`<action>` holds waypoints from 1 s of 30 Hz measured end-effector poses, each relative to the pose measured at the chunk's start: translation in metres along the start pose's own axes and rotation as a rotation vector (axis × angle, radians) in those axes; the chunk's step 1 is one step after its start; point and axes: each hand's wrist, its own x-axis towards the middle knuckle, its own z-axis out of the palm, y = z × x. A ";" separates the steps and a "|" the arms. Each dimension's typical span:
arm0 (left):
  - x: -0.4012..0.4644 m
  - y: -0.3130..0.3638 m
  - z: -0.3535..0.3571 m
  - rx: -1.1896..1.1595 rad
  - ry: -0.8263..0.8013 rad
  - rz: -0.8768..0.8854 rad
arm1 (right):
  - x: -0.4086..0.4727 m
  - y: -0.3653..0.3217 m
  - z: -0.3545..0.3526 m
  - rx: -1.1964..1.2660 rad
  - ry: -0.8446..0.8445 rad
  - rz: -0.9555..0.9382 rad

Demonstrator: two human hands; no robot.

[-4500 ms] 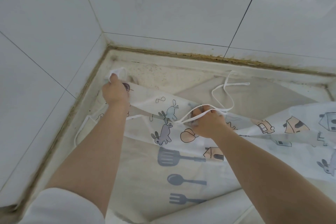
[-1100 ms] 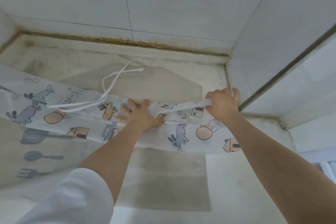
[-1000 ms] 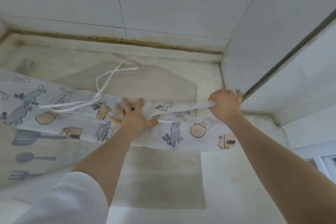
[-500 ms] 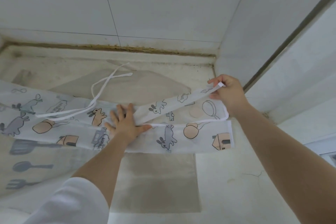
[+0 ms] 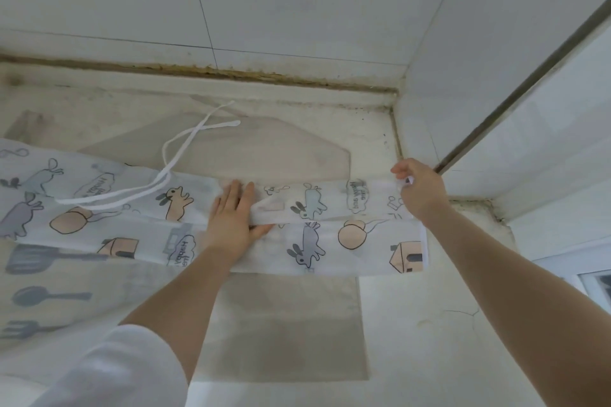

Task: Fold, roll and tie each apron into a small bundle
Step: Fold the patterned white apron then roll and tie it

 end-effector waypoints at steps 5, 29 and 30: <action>-0.001 0.003 -0.010 0.126 -0.175 -0.092 | -0.009 0.000 0.016 -0.244 0.074 0.066; 0.078 -0.025 -0.045 0.265 -0.181 0.244 | -0.014 -0.071 0.117 -0.375 -0.170 0.028; 0.079 -0.025 -0.044 0.242 -0.178 0.245 | -0.011 -0.071 0.116 -0.403 -0.180 0.038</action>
